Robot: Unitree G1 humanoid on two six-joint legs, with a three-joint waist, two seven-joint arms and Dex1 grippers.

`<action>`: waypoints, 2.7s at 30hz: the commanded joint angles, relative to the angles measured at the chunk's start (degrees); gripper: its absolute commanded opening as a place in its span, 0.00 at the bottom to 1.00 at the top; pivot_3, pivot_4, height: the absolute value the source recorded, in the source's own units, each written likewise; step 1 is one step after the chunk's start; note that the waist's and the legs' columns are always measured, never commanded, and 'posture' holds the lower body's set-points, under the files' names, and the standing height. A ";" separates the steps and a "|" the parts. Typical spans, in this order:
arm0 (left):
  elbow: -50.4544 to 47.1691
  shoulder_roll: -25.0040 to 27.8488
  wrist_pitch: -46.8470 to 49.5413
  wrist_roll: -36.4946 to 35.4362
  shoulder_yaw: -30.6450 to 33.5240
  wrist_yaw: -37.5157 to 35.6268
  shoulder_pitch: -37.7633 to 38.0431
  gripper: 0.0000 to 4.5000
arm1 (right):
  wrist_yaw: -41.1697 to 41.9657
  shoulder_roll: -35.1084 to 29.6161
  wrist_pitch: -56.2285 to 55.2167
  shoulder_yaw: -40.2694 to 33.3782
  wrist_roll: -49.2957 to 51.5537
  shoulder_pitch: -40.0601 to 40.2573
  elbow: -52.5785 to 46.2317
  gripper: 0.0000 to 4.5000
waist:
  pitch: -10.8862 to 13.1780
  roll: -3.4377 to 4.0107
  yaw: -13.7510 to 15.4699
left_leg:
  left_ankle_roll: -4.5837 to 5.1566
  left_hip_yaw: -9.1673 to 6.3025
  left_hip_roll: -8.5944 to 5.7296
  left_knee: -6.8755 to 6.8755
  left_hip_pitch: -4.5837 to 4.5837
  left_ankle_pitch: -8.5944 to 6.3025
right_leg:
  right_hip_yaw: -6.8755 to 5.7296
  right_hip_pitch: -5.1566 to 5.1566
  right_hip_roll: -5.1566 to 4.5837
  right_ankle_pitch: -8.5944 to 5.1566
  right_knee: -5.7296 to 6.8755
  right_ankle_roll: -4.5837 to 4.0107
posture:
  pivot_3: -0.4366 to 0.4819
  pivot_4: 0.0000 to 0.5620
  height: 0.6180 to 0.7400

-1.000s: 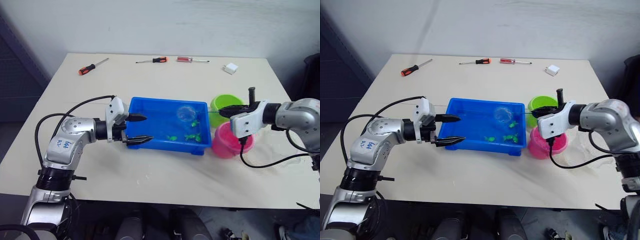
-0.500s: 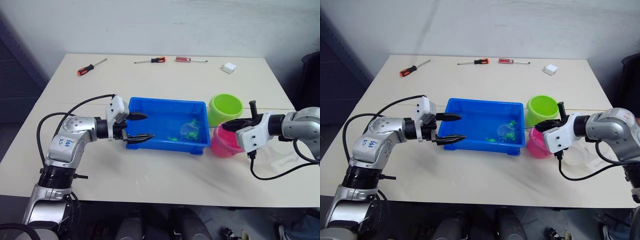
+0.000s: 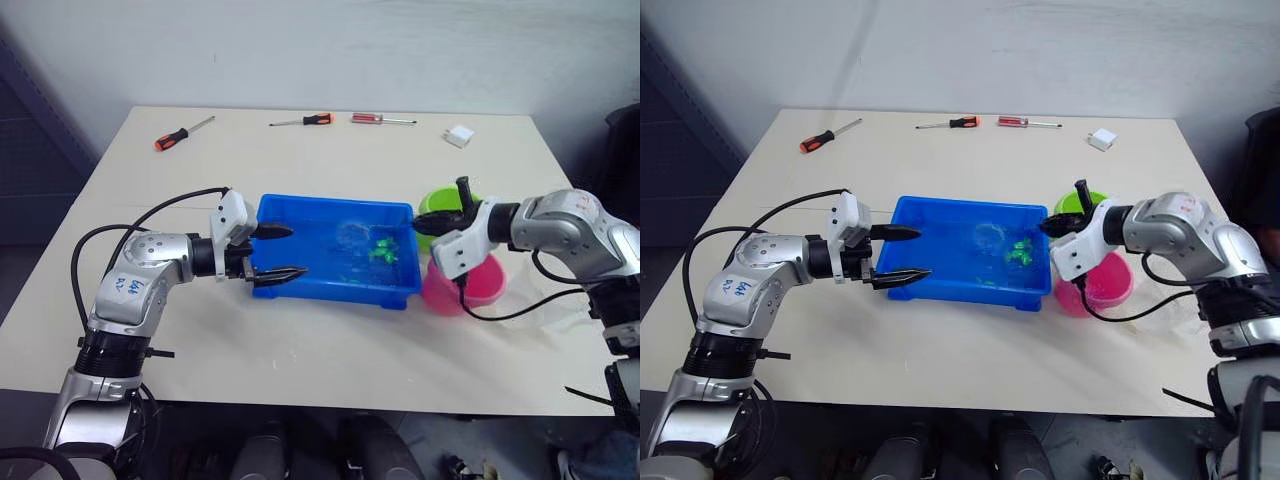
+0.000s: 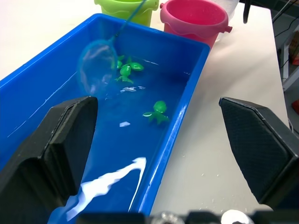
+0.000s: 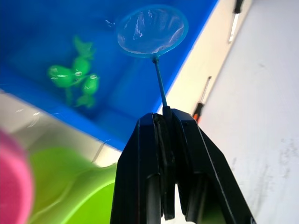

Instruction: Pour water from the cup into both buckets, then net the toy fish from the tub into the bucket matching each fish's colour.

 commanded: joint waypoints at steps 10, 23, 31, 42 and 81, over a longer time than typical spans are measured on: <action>-0.74 -0.12 -1.34 -0.63 0.91 0.31 -0.59 1.00 | 2.35 -8.97 2.13 -4.09 4.94 1.37 -1.92 0.00 | 0.00 0.00 -0.08 | 0.03 0.00 0.00 -0.02 -0.03 -0.02 | -0.01 0.00 0.00 0.00 -0.02 0.00 | 0.48 0.27 1.00; -0.03 -0.30 -1.48 -0.41 0.07 -0.61 -1.53 1.00 | -1.12 -7.22 5.05 -2.89 0.85 4.13 -1.68 0.00 | 0.01 0.01 -0.11 | 0.03 0.01 0.00 -0.01 -0.02 -0.02 | 0.00 0.00 0.00 0.00 0.01 0.00 | 0.48 0.27 1.00; -0.13 -0.02 -1.44 -0.45 0.49 -0.66 -1.21 1.00 | 0.61 -6.52 6.43 -2.66 2.06 7.50 -5.07 0.00 | 0.01 0.01 0.04 | 0.03 0.01 0.00 -0.01 -0.02 -0.02 | 0.00 0.00 0.00 0.00 -0.02 0.00 | 0.48 0.27 1.00; -0.59 -0.09 -1.29 -0.59 0.57 -0.44 -0.80 1.00 | 1.51 -7.52 11.95 -5.63 4.73 7.59 -7.88 0.00 | 0.01 0.01 0.02 | 0.03 0.01 0.00 0.00 -0.02 -0.02 | 0.00 0.00 0.00 0.00 0.00 0.00 | 0.48 0.27 1.00; 0.21 2.19 0.27 -4.39 2.30 -3.25 -1.44 1.00 | 15.14 1.24 93.58 -22.95 54.05 24.21 -41.92 0.00 | 0.01 0.01 0.21 | 0.26 -0.16 0.01 -0.06 -0.06 -0.16 | -0.10 0.03 -0.05 0.00 -0.13 0.00 | 0.48 0.27 1.00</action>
